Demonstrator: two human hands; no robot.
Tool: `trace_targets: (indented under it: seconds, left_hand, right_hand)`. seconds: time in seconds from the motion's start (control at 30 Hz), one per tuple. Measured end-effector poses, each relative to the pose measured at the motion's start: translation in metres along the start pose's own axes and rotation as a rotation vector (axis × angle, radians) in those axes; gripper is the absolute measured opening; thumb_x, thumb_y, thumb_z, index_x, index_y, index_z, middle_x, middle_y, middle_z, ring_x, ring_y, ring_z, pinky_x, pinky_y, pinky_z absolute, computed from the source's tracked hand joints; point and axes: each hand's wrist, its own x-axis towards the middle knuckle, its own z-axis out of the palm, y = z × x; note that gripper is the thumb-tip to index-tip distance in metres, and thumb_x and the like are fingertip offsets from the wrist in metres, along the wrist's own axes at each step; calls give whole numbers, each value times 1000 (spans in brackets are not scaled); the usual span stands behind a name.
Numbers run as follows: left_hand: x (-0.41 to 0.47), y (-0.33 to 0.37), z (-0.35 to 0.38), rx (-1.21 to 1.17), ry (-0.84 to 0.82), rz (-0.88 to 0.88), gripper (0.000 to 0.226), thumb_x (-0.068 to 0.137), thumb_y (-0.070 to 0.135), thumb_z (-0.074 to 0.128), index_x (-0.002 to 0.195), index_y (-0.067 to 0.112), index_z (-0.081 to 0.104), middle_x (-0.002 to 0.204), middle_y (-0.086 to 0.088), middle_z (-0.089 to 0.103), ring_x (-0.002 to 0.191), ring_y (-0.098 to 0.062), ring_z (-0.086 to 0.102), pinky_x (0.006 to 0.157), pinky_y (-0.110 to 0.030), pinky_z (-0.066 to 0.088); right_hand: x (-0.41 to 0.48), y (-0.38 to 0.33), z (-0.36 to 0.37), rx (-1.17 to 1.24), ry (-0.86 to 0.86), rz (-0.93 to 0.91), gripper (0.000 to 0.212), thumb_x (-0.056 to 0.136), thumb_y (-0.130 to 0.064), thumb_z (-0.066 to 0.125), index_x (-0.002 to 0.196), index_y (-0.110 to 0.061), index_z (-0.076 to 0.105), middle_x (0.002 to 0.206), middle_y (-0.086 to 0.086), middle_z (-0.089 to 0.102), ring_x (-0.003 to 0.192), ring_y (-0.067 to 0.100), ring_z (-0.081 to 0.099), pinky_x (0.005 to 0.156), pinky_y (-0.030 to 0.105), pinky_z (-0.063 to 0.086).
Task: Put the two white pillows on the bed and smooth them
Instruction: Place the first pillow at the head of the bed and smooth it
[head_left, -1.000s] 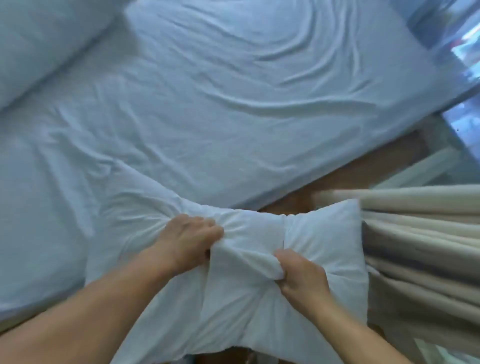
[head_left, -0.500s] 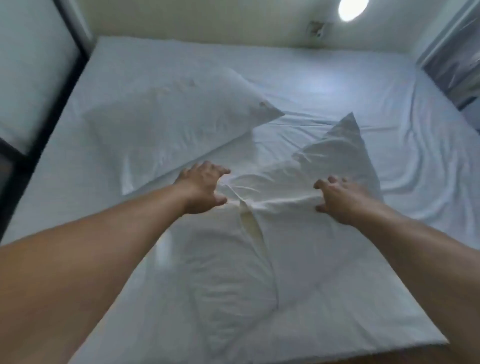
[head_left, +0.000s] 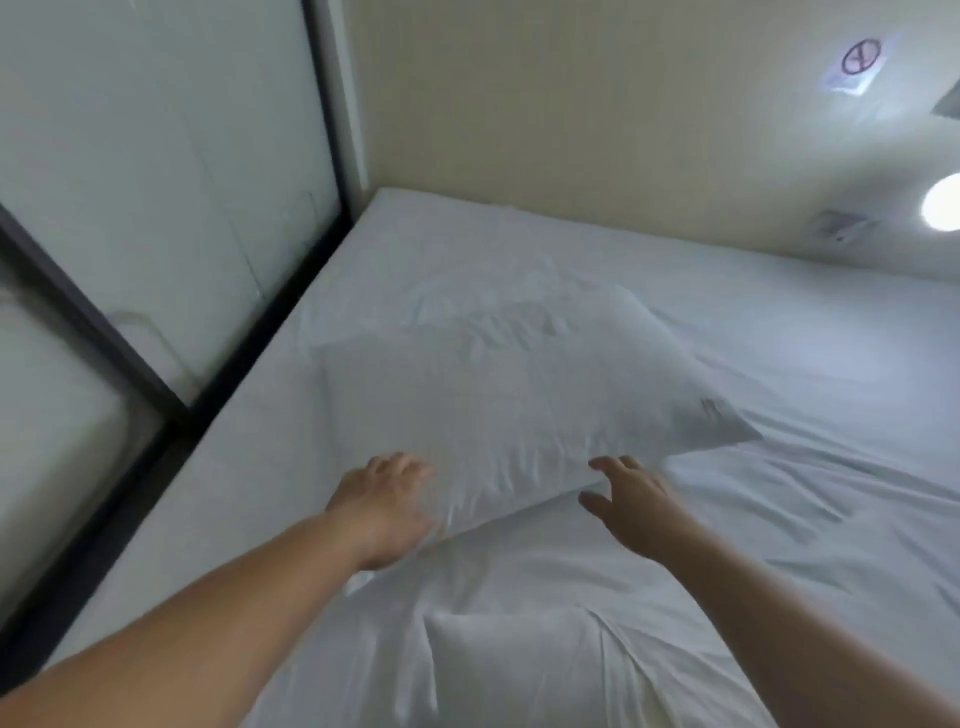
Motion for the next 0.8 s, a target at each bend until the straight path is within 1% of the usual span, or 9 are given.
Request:
trace_targets:
  seconds: [0.13,0.23,0.33,0.4,0.47,0.5,0.6,0.67,0.8]
  left_hand:
    - [33,-38,-35,-29,-72,-29,70,89,46,47,149,30,15,160,-1,8,145,-24,6,115,-47,14]
    - [117,-52,-71,-85,-17,-42,71,87,49,48,147,39,11,160,0,-2,145,-27,-7,114,-56,5]
    - [246,-56,-79,-78,106,-48,91,72,73,43,144,46,-4,159,-2,-15,142,-33,-21,108,-65,-10]
    - [318,-59,-41,-40,118,-76,104,58,90,28,143,46,-14,158,-2,-21,140,-33,-27,103,-65,-18]
    - [349,-65,8,-6,98,-113,103,58,95,10,145,43,-13,160,-3,-14,142,-32,-20,106,-64,-17]
    - [361,-71,29,-3,179,-116,99,64,93,8,147,41,-4,161,-6,-2,144,-33,-10,109,-63,-10]
    - [387,-78,57,-38,248,-68,88,77,81,27,146,27,28,151,-15,34,138,-41,26,108,-63,13]
    - [401,-82,58,-44,288,-37,84,77,77,36,143,24,34,145,-19,40,133,-43,32,107,-63,16]
    - [406,-85,60,-38,400,-5,73,81,69,39,137,23,40,137,-24,49,126,-44,42,104,-62,24]
  right_hand:
    - [81,-37,-32,114,2,111,70,89,-49,54,147,-20,26,148,12,37,128,34,45,105,43,36]
    - [171,-52,-61,91,116,151,81,87,-60,49,150,-21,17,156,14,22,139,35,28,113,46,24]
    - [278,-46,-40,-4,136,184,91,74,-83,30,149,-36,9,161,0,6,146,31,7,112,60,15]
    - [326,-34,13,-120,140,213,92,67,-89,13,147,-43,6,161,-8,2,146,31,-3,105,68,7]
    - [346,-31,61,-261,134,229,90,71,-85,5,148,-39,7,161,-4,3,145,33,-6,102,71,-4]
    - [356,-30,79,-288,184,220,88,74,-82,7,149,-35,11,161,0,9,145,35,-2,102,72,-7]
    - [389,-34,99,-307,293,173,79,82,-65,31,145,-18,36,152,13,35,141,36,25,103,74,-2]
    - [404,-36,104,-271,346,145,77,81,-59,39,141,-11,42,147,18,41,138,34,32,105,75,0]
    - [408,-34,106,-281,368,130,77,79,-55,45,141,-9,42,147,19,41,139,31,31,107,72,3]
